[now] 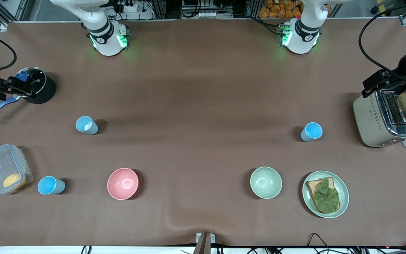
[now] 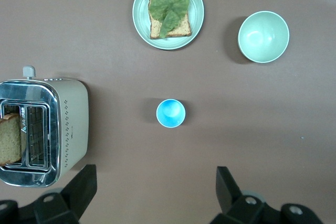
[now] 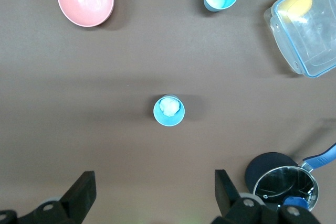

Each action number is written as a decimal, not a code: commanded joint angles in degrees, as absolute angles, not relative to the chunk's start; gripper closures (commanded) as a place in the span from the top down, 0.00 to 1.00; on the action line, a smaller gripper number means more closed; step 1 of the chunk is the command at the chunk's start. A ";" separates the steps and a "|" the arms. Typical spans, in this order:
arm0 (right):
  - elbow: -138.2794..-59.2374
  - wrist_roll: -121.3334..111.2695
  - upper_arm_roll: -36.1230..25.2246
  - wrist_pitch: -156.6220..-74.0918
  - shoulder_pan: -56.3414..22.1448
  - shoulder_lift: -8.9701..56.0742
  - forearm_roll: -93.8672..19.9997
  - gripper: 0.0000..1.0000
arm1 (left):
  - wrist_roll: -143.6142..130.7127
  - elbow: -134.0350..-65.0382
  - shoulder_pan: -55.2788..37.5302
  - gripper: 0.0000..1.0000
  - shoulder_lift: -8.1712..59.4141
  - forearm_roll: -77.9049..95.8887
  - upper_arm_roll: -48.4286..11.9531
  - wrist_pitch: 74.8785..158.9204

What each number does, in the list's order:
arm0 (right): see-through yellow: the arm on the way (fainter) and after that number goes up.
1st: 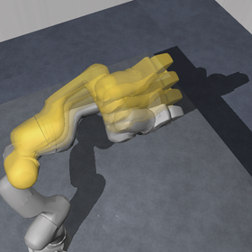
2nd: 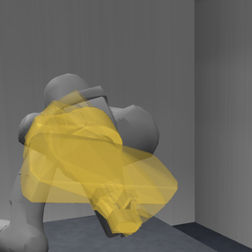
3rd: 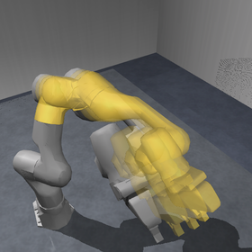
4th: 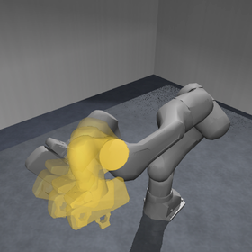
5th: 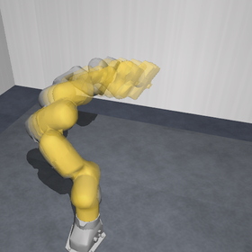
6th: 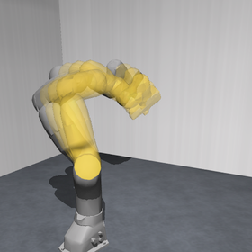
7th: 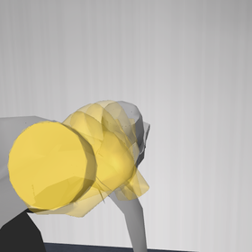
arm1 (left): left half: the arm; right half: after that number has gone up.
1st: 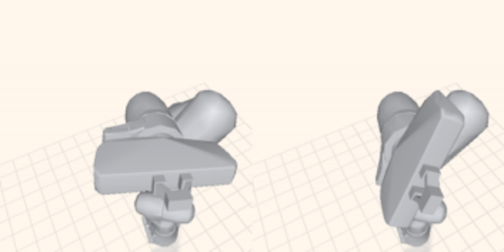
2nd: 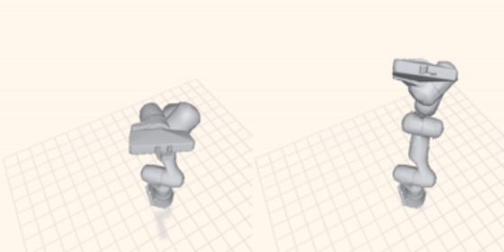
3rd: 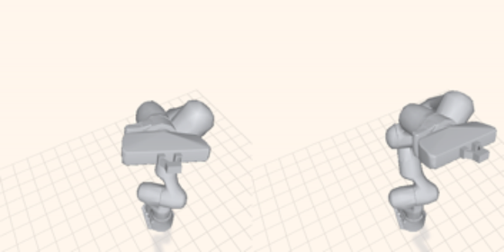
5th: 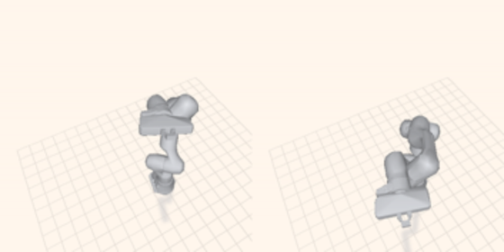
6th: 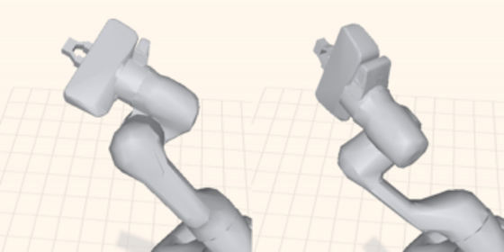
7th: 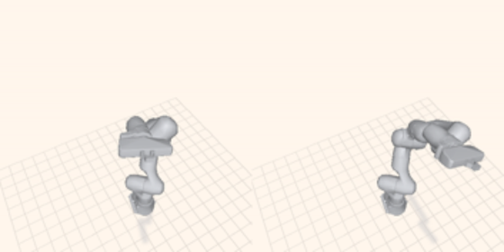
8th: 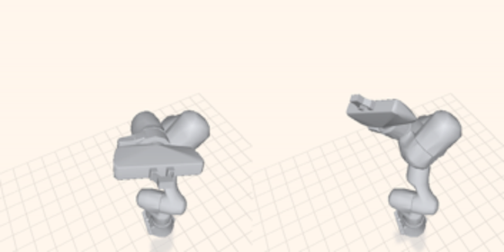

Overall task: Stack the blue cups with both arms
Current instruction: 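Reach the right gripper and the left gripper down to two blue cups, then close the right gripper and the left gripper around the blue cups, then carry the cup toward the table middle with the right gripper while the left gripper lifts, then set the cup down with the right gripper while the left gripper approaches, then lower the cup onto the placed cup while the right gripper withdraws, then open the left gripper to release the stacked blue cup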

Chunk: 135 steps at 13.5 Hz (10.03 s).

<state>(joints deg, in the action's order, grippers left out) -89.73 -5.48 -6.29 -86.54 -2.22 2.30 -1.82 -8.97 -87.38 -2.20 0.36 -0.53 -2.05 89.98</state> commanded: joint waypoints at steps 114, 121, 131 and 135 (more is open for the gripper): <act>-90.36 4.39 -6.24 -84.81 -2.37 -1.76 -1.06 1.00 | -81.11 -82.18 -27.85 0.00 30.13 -6.41 -24.17 113.54; -88.60 1.85 -6.50 -85.17 -2.90 -0.35 -1.05 1.00 | -83.76 -82.26 -32.61 0.00 37.52 -12.64 -23.99 124.45; -88.77 1.85 -6.33 -87.54 -2.99 -0.26 0.70 1.00 | -83.15 -82.79 -32.08 0.00 40.17 -16.70 -22.24 124.54; -89.03 1.85 -6.33 -87.63 -3.43 -0.18 0.70 1.00 | -84.02 -82.71 -31.91 1.00 39.29 -16.35 -22.32 124.45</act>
<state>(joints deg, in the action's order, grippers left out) -89.87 2.52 -6.99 -87.65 -3.73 -0.81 -0.43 -82.39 -83.89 -31.68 39.48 -14.92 -22.28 124.61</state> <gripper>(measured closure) 0.000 0.727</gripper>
